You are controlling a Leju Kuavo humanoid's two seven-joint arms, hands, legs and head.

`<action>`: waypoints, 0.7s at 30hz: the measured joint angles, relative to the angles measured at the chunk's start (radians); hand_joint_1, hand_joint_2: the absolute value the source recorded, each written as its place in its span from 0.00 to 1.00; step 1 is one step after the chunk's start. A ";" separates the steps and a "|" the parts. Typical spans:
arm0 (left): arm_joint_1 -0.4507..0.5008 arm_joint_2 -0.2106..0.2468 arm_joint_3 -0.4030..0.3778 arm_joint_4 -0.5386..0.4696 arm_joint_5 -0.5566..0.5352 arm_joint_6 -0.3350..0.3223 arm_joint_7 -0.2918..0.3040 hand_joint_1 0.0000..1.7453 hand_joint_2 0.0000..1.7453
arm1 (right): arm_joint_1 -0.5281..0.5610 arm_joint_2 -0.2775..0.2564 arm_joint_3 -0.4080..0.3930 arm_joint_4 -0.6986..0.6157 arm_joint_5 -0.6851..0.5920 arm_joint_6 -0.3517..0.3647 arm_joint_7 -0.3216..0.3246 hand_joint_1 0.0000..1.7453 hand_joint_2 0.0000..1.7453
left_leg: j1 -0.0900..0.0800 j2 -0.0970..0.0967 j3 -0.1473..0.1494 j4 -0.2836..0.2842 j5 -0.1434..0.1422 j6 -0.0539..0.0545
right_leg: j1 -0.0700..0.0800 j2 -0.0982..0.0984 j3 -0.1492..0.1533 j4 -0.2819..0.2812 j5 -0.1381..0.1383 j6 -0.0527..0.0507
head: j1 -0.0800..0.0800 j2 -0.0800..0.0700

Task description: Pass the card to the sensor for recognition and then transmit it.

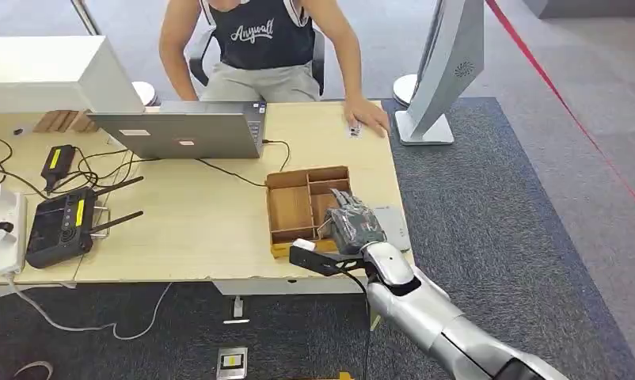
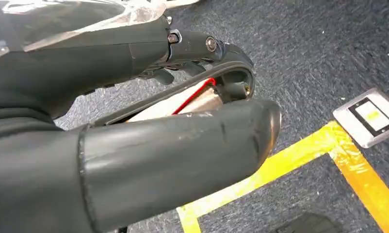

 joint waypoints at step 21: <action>-0.001 0.000 -0.012 0.000 -0.004 0.006 0.003 0.00 0.00 | -0.078 -0.063 -0.104 -0.203 0.083 -0.105 0.025 1.00 1.00 | 0.000 0.000 0.000 0.000 0.000 0.000 | 0.000 0.000 0.000 0.000 0.000 0.000 | 0.000 0.000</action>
